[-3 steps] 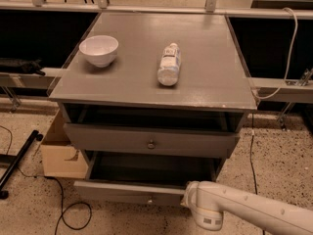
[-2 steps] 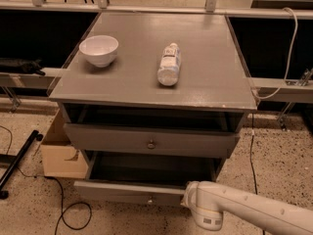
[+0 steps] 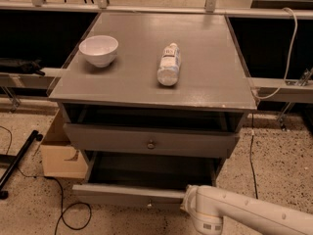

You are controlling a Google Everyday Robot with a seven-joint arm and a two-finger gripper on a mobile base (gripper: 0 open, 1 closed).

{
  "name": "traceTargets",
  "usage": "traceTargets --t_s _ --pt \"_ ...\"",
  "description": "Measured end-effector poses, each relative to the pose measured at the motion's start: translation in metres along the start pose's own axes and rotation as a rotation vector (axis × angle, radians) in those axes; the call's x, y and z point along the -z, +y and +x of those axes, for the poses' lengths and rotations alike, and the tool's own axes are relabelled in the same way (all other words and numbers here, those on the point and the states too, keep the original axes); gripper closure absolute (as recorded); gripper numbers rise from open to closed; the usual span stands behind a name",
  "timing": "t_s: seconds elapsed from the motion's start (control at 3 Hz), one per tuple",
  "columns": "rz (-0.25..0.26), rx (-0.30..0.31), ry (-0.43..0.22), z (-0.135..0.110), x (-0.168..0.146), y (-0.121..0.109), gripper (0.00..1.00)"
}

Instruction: Open middle drawer

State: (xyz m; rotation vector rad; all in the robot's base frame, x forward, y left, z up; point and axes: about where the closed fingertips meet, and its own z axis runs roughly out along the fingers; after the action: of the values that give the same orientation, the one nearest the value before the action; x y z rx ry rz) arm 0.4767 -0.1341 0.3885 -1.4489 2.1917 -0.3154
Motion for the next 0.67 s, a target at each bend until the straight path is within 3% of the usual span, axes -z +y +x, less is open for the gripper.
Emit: traceTargets --t_s 0.67 --pt "-0.007 -0.013 -0.003 -0.0003 -0.0010 -0.0018 1.00"
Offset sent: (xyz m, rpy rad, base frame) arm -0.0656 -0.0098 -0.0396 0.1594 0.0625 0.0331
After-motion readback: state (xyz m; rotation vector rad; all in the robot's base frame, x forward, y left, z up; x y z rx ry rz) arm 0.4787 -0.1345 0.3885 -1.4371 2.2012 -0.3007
